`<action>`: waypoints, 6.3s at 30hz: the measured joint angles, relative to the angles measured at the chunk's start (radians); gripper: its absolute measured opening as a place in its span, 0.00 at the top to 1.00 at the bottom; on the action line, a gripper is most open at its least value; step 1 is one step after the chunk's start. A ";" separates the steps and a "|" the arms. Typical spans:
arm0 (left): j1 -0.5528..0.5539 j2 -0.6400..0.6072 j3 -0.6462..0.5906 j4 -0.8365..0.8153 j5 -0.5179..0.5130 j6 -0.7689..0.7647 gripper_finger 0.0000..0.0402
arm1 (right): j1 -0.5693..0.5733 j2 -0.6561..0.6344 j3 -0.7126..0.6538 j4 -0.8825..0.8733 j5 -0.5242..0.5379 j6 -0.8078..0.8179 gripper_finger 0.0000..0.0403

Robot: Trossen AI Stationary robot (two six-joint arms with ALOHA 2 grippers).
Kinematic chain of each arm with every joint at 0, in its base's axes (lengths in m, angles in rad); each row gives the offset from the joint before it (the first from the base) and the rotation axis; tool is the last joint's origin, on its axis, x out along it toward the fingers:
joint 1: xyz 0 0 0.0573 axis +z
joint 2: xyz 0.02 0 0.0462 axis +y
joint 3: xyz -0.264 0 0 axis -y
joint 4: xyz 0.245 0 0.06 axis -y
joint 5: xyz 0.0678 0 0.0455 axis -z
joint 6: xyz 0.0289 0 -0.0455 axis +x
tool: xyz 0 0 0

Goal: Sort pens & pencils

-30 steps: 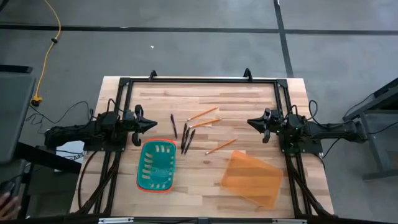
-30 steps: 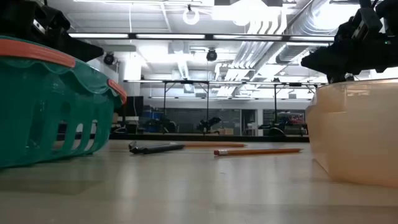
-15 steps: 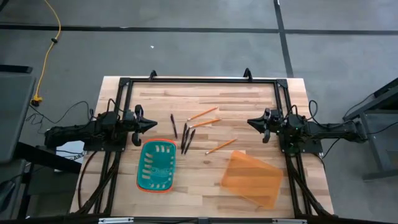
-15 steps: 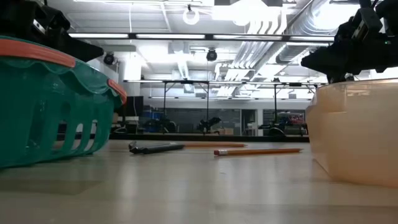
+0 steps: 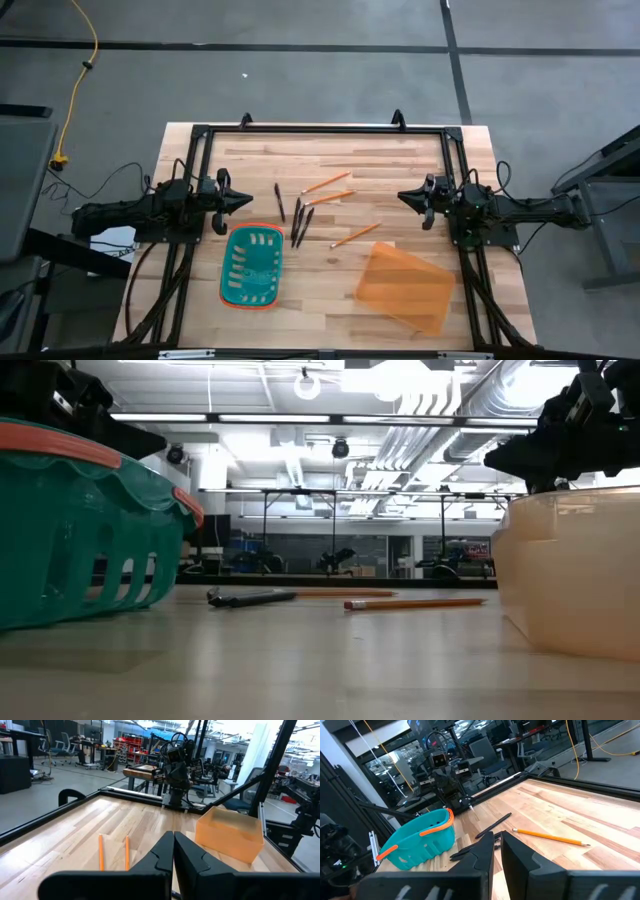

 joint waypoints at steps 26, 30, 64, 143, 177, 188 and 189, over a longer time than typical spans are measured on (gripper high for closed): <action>0.000 0.000 0.000 0.000 0.000 0.000 1.00 | 0.000 0.000 0.000 0.000 0.000 0.000 0.94; 0.000 0.000 0.000 0.000 0.000 0.000 1.00 | 0.000 0.000 0.000 0.000 0.000 0.000 0.94; 0.000 0.000 0.000 0.000 0.000 0.000 1.00 | 0.000 0.000 0.000 0.000 0.000 0.000 0.94; 0.001 0.962 0.476 -0.172 -0.142 -0.384 1.00 | 0.000 0.001 0.000 0.000 0.000 0.000 0.94; 0.248 1.671 0.993 -0.742 0.089 -0.278 0.64 | 0.000 0.001 0.000 -0.016 0.000 0.000 0.94; 0.120 1.671 1.061 -0.774 -0.234 0.469 0.68 | 0.000 0.001 0.000 -0.017 0.000 0.000 0.94; 0.105 1.671 1.064 -0.773 -0.255 0.527 0.68 | 0.000 0.001 0.000 -0.017 0.000 0.000 0.94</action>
